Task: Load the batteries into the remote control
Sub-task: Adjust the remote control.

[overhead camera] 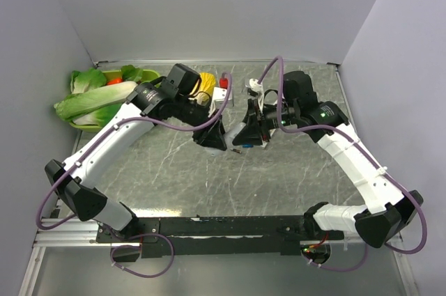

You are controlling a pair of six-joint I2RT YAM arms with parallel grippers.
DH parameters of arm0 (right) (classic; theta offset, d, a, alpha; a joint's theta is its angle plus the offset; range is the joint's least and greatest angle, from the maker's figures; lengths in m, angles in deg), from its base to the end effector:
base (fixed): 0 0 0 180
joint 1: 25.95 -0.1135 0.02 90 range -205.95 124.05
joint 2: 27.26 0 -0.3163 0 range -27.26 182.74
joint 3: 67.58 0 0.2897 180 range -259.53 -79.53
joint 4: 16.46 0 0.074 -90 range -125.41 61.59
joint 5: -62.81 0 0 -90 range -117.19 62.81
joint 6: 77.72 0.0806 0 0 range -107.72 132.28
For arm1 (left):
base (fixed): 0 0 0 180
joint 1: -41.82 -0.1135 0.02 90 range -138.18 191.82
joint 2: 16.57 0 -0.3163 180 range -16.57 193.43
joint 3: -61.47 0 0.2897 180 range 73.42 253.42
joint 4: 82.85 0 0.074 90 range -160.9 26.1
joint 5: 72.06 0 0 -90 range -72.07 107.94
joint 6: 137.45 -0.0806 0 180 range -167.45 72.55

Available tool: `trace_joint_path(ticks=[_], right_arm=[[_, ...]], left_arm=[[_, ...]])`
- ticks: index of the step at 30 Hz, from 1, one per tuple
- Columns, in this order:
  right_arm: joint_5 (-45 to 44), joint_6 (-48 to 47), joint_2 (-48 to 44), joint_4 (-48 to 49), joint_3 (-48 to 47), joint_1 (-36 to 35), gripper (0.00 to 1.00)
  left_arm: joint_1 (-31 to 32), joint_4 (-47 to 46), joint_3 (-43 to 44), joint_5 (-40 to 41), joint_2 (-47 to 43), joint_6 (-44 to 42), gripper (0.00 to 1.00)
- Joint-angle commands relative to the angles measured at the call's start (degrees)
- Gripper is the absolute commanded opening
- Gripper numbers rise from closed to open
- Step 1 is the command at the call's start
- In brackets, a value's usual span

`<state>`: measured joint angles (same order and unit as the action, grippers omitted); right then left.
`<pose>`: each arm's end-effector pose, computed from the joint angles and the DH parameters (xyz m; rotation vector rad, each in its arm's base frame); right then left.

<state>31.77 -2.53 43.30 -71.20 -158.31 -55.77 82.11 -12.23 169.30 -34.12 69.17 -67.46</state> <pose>0.2102 0.2001 0.4461 -1.3099 1.6259 1.2591 0.2234 -0.2727 0.4453 1.5222 1.7744 -1.2584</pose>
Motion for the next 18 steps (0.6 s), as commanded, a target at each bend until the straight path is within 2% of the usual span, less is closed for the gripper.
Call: trace_joint_path(ticks=[1,2,3,6,7,8,9,10,11,12,13,14,15,18], right_arm=[[2.21,5.38,-2.88,6.29,1.43,1.43,0.0],[2.39,6.8,-4.11,10.49,3.79,2.31,0.0],[2.39,8.46,-4.82,12.88,5.12,3.01,0.0],[0.29,16.28,-7.45,22.81,10.22,4.68,0.0],[-1.11,19.78,-8.16,25.36,11.45,4.77,0.0],[-3.82,21.99,-9.55,30.43,13.9,4.95,0.0],[-5.59,24.02,-10.35,33.61,15.22,4.95,0.0],[-7.26,28.39,-11.23,36.43,16.63,5.04,0.0],[-8.76,30.87,-12.72,39.5,19.86,4.95,0.0],[-11.56,33.59,-13.6,47.36,21.64,5.04,0.0],[-13.15,38.58,-14.4,50.57,23.39,5.04,0.0],[-14.91,41.15,-15.88,54.96,27.07,5.04,0.0],[-17.71,45.18,-16.59,62.05,28.93,4.95,0.0],[-22.46,50.56,-18.09,69.93,33.95,4.77,0.0]], left_arm=[[-2.48,-5.66,-1.99,-0.24,-3.02,-0.65,0.56],[-3.72,-8.03,-3.4,-0.42,-5.2,2.4,0.64],[-5.04,-15.45,-5.33,-1.81,-6.71,4.52,0.75],[-10.75,-30.24,-15.34,-2.0,-13.91,16.37,0.91],[-12.68,-40.81,-20.59,-0.43,-15.75,19.54,0.91],[-13.39,-45.1,-22.99,1.06,-18.91,27.4,0.92],[-13.83,-48.97,-25.19,2.99,-20.33,30.53,0.96],[-14.27,-56.75,-29.39,7.45,-21.65,33.25,0.98],[-14.45,-60.05,-31.34,9.84,-24.01,38.24,0.99],[-14.45,-63.13,-33.1,12.74,-24.99,40.64,0.99],[-14.45,-65.85,-36.86,15.38,-26.22,43.01,1.0],[-14.45,-72.32,-38.99,20.01,-28.49,47.91,0.99],[-14.45,-75.17,-41.1,22.41,-29.65,50.4,0.99],[-14.45,-84.06,-48.4,31.82,-33.78,59.36,0.99]])
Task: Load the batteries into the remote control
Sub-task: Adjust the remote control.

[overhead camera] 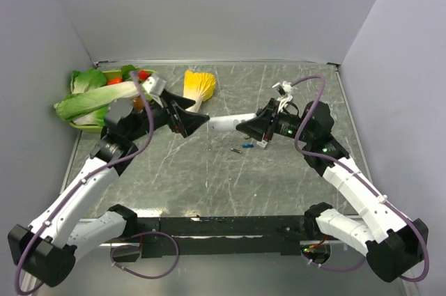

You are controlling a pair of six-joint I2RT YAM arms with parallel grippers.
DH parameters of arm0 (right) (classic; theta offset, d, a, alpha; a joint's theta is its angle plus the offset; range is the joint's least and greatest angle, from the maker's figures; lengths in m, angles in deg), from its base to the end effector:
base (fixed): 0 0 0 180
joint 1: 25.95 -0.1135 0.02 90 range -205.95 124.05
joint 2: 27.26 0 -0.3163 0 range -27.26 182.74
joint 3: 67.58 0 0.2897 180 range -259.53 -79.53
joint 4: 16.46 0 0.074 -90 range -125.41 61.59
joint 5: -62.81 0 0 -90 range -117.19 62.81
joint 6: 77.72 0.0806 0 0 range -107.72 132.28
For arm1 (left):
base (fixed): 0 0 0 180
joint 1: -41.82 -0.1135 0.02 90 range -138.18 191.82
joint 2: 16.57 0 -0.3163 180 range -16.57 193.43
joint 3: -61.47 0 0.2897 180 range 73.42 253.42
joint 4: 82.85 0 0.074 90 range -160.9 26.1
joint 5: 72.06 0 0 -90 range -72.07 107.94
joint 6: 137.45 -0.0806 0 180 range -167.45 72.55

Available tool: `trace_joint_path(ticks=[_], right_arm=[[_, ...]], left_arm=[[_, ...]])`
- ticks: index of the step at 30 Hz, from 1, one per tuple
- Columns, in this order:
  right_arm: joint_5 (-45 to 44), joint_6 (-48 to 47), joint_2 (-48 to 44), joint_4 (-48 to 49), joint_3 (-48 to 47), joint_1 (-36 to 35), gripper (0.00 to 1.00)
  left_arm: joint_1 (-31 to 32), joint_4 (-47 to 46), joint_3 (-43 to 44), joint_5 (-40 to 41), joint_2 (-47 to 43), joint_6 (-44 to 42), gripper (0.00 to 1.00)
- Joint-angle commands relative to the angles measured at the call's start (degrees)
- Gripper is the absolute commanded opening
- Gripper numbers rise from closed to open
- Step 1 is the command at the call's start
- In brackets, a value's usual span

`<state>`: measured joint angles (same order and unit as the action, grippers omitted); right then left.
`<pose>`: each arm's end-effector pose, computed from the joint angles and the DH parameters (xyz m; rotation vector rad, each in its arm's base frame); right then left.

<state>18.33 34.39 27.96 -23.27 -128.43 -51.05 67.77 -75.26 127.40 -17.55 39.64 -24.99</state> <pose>0.2095 0.1617 0.3990 -0.7020 1.5889 1.2479 0.2215 -0.1599 0.4305 0.5696 1.5550 -1.1275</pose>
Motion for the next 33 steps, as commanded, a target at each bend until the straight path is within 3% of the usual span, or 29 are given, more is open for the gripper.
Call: trace_joint_path(ticks=[1,3,7,24,27,30,31,33], right_arm=[[-10.0,14.62,-2.92,24.97,4.78,-0.03,0.0],[-11.06,17.95,-2.58,27.97,6.19,-0.21,0.0],[-13.6,22.97,-0.91,35.27,7.42,-1.44,0.0],[-19.15,31.24,2.96,40.9,8.39,-4.78,0.0],[-19.06,32.21,3.66,41.7,8.91,-5.31,0.0],[-19.68,32.3,3.66,41.7,9.7,-5.75,0.0],[-19.76,32.21,3.49,41.52,9.88,-5.75,0.0],[-19.68,32.21,3.4,41.52,10.41,-5.75,0.01]], left_arm=[[-0.12,-22.95,-9.65,17.44,-4.96,20.92,0.99],[-0.12,-28.4,-12.48,21.41,-6.72,24.46,0.99],[0.06,-35.09,-15.39,20.9,-4.98,31.75,0.99],[5.51,-51.89,-12.32,17.56,6.98,36.87,0.97],[5.6,-52.59,-10.82,15.98,8.74,36.08,0.91],[5.68,-53.73,-10.64,15.27,9.18,35.9,0.76],[5.69,-53.91,-10.56,15.18,9.27,35.99,0.63],[5.69,-54.26,-10.73,15.18,9.27,36.34,0.52]])
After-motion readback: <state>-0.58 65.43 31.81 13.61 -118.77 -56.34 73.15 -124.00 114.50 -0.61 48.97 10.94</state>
